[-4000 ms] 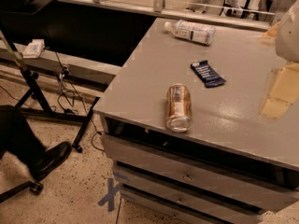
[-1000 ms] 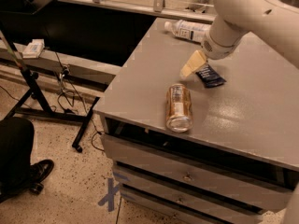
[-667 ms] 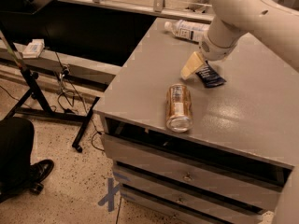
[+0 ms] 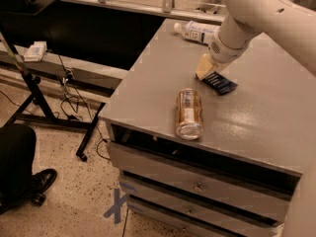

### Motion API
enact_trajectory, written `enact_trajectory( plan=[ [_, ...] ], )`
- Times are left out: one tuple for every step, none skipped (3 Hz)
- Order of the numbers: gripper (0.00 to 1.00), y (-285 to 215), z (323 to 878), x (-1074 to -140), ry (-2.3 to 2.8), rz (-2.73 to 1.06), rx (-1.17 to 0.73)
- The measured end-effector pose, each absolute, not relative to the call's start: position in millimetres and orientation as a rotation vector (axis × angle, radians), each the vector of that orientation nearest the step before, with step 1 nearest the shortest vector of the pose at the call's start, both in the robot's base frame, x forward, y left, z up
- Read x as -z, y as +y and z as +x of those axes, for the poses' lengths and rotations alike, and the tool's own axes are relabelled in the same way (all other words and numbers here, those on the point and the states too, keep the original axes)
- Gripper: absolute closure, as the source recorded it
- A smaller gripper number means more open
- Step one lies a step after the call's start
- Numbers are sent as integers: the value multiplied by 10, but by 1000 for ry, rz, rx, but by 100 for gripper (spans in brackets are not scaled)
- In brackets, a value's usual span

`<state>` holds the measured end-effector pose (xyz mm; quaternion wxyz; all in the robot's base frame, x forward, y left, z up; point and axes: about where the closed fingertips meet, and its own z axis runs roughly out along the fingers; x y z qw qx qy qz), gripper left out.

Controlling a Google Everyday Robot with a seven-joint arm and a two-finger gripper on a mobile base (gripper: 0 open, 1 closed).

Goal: Pick rxbar blueberry

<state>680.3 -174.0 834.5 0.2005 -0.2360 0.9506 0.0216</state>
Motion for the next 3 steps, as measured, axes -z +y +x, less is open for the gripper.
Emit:
enact_trajectory(
  plan=[
    [87, -1634, 6824, -8512, 2601, -686, -126],
    [100, -1421, 6858, -8751, 2502, -755, -217],
    [100, -1222, 6903, -8986, 2396, -820, -281]
  ],
)
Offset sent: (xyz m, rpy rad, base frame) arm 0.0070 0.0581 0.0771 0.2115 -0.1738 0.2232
